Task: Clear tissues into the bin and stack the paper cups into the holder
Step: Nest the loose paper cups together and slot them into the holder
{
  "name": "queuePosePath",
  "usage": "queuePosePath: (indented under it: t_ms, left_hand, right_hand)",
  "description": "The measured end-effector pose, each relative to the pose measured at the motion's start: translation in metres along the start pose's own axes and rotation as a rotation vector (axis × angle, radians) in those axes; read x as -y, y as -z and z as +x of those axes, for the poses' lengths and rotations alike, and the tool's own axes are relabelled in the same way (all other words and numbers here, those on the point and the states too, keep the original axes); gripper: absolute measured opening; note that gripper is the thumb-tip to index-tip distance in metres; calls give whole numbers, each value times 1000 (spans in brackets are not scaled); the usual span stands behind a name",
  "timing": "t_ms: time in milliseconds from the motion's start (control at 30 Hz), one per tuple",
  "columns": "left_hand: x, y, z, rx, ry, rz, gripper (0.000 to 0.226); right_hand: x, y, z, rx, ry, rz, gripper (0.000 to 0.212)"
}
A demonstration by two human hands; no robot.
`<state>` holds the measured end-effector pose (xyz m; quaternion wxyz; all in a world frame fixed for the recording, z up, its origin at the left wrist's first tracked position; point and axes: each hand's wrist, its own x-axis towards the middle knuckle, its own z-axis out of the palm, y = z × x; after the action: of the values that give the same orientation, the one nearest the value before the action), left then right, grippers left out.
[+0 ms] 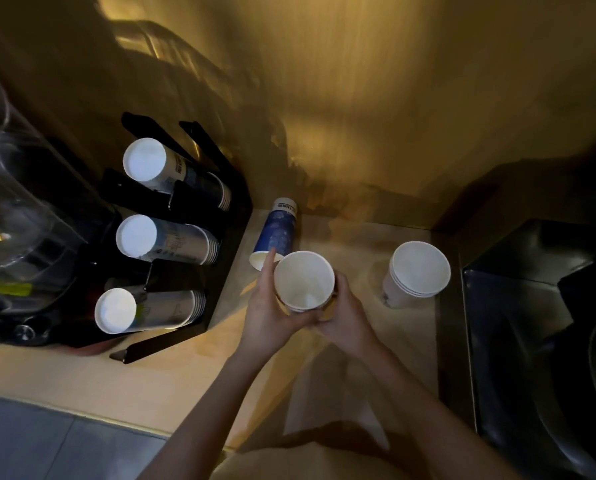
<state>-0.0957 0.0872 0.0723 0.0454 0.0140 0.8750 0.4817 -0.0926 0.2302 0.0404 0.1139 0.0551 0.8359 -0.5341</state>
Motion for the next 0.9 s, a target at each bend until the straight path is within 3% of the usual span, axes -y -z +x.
queuePosePath:
  t_ms: [100,200,300,433,667,767,900]
  left_hand:
    - [-1,3,0,-26,-25,88,102]
    - [0,6,1,-4,-14,111,101]
    - [-1,7,1,20,-25,112,100]
    - [0,6,1,28,-27,131,100]
    - [-3,6,2,31,-14,122,99]
    - [-4,6,2,32,-4,118,100]
    - [-1,6,3,33,9,123,101]
  right_hand:
    - [-10,9,12,108,-35,-98,74]
    - [-13,19,36,25,-51,-184,52]
    - [-2,25,62,3,-25,-192,43]
    - [17,17,107,40,243,-411,48]
    - [36,-12,158,307,683,-1141,61]
    - [31,-17,163,448,735,-1269,61]
    - [26,-15,161,470,777,-1235,55]
